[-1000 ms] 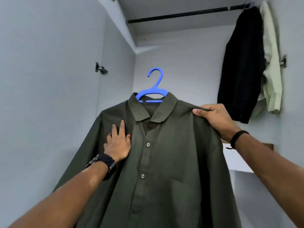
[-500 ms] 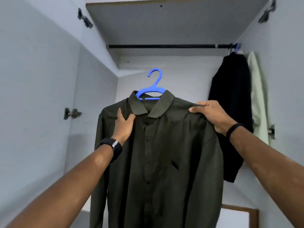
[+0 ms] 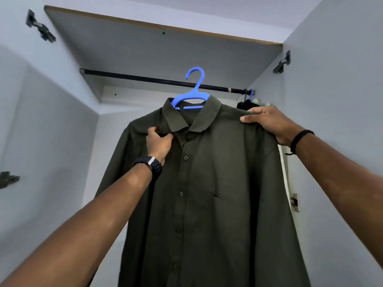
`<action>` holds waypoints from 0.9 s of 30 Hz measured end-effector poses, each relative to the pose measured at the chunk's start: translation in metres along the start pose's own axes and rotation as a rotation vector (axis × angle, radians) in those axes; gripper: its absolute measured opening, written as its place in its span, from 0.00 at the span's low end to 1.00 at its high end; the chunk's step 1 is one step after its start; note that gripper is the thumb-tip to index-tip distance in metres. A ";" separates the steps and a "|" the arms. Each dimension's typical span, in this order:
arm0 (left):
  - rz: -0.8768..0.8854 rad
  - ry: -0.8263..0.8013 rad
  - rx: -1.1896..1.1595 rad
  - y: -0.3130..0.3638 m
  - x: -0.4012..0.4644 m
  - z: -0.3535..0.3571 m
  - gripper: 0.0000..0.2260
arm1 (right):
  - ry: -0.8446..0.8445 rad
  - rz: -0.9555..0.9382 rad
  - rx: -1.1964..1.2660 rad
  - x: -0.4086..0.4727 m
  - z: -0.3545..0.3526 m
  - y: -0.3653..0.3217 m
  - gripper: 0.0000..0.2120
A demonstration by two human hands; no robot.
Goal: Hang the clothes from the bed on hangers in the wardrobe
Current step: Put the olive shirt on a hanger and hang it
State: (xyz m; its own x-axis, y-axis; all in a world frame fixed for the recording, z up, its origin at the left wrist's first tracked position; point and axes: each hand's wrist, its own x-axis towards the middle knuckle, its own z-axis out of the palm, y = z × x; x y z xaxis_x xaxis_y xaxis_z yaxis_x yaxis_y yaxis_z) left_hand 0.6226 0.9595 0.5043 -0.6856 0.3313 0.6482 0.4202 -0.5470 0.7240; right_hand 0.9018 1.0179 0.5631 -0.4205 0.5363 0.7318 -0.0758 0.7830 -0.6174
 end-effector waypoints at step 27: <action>0.389 -0.246 0.576 -0.159 0.203 0.285 0.34 | 0.628 -0.544 -0.879 0.269 -0.034 0.198 0.13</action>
State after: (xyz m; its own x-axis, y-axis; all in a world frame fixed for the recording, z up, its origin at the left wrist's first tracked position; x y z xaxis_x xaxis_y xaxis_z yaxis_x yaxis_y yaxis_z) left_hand 0.5857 1.3330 0.5878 -0.2989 0.3954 0.8685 0.8979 -0.1916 0.3962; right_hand 0.8046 1.3284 0.6475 0.0062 -0.0616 0.9981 0.6369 0.7697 0.0435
